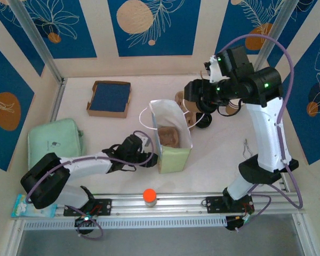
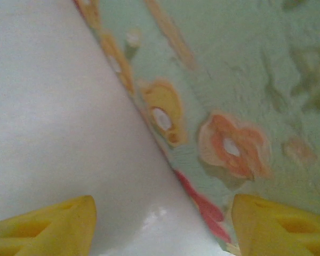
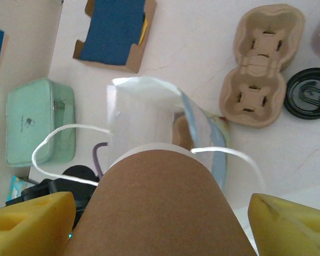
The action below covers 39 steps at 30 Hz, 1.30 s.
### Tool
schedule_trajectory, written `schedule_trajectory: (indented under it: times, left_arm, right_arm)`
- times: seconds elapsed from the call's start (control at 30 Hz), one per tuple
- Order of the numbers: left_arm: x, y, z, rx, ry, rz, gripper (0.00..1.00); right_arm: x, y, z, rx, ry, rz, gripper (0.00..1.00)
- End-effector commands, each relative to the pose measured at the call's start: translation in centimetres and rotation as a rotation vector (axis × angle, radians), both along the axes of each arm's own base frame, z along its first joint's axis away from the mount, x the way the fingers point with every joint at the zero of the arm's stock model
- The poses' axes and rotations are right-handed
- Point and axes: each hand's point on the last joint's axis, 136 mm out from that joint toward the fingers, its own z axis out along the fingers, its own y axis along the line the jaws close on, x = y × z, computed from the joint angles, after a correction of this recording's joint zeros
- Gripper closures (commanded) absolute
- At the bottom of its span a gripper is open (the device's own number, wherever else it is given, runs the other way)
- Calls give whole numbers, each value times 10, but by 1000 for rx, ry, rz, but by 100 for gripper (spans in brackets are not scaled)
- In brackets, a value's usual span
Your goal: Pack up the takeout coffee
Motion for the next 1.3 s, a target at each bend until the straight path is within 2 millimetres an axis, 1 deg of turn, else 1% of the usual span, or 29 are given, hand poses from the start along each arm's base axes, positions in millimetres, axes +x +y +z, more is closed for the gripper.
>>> schedule_trajectory:
  times: [0.0, 0.1, 0.23, 0.3, 0.47, 0.57, 0.67, 0.77, 0.83, 0.87, 0.93, 1.03, 1.13, 1.2, 1.27]
  left_arm:
    - [-2, -19, 10, -37, -26, -12, 32]
    - [-11, -29, 9, -37, -27, -34, 32]
    - [-24, -39, 16, -51, -40, -72, 33]
    - [-26, -35, 22, -60, -51, -64, 33]
    - [-23, -11, 48, -24, -129, -28, 32]
    - [-20, 6, 72, -7, -195, -5, 32]
    - [-12, 23, 106, -18, -264, 24, 31]
    - [-1, 40, 151, -42, -331, 53, 30]
    - [7, 49, 187, -57, -389, 64, 30]
    - [10, 52, 201, -58, -414, 67, 30]
    - [20, 58, 231, -58, -456, 67, 29]
    - [32, 57, 266, -47, -495, 46, 29]
    - [43, 47, 288, -35, -516, 8, 29]
    - [52, 40, 294, -19, -517, -12, 28]
    - [66, 33, 294, 0, -507, -21, 28]
  right_arm:
    - [-24, 3, -17, -61, 107, 28, 47]
    - [-23, 15, -26, -94, 120, 54, 47]
    - [-21, 18, -36, -161, 131, 53, 47]
    - [-21, 17, -40, -187, 133, 49, 48]
    - [-28, 18, -55, -242, 167, 66, 48]
    - [-32, 23, -64, -275, 185, 88, 48]
    - [-36, 27, -74, -309, 207, 100, 48]
    - [-38, 27, -81, -334, 217, 102, 49]
    - [-39, 28, -84, -354, 220, 101, 50]
    - [-39, 28, -86, -363, 222, 102, 50]
    - [-41, 29, -91, -380, 230, 107, 51]
    - [-43, 29, -97, -397, 239, 112, 51]
    - [-44, 29, -102, -399, 247, 109, 51]
    - [-45, 30, -105, -394, 252, 112, 51]
    - [-47, 31, -108, -395, 255, 120, 52]
